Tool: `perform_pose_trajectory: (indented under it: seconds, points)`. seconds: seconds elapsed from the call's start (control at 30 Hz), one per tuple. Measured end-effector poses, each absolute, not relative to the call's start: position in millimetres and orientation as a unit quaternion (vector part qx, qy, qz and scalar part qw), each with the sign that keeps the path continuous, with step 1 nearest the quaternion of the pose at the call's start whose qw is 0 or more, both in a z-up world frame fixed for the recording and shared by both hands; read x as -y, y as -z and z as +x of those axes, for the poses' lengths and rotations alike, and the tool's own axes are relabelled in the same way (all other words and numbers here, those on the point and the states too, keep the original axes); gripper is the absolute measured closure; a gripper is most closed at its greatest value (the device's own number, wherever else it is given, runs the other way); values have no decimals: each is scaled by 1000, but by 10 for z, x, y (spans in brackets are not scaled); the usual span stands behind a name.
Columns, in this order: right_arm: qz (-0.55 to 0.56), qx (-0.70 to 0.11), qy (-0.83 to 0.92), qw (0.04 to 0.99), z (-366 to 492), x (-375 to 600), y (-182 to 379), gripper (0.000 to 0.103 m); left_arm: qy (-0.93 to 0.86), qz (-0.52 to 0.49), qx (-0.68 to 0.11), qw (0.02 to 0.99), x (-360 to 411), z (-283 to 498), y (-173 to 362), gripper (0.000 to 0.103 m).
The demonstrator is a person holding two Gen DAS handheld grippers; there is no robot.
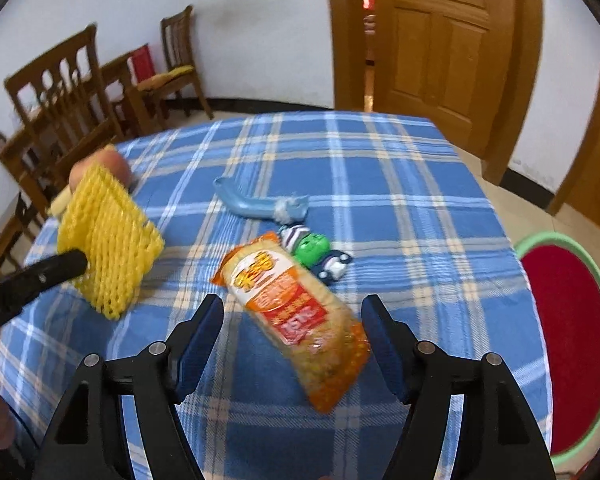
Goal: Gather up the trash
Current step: 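Grasp orange snack bag with right gripper while left gripper holds foam net, then carry yellow foam net and orange snack bag over the red bucket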
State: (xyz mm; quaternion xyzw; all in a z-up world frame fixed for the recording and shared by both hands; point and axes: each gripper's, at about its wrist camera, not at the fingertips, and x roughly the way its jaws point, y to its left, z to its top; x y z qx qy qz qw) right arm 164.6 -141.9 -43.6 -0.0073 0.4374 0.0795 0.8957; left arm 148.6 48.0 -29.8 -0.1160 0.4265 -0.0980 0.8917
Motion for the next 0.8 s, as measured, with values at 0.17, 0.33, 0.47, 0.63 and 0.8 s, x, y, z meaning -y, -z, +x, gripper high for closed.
perform_pose_trajectory:
  seconds: [0.17,0.33,0.47,0.63,0.8]
  points:
    - [-9,-438,-79,896,1592,1424,454,51,91,-113,-421,896,-435,1409,246,99]
    - [7,-436,-88,895,1465,1487,421,55,87,-107,-416,899,-357,1292,166,99]
    - [29,-434,-94,896,1322,1550,370,56,85,-103,-414,901,-288,1204,111,99]
    - [52,-420,-95,901,1094,1658,246,56,88,-95,-412,902,-170,1096,46,99]
    - [76,-408,-81,906,873,1828,109,56,95,-84,-406,905,-27,999,-31,99]
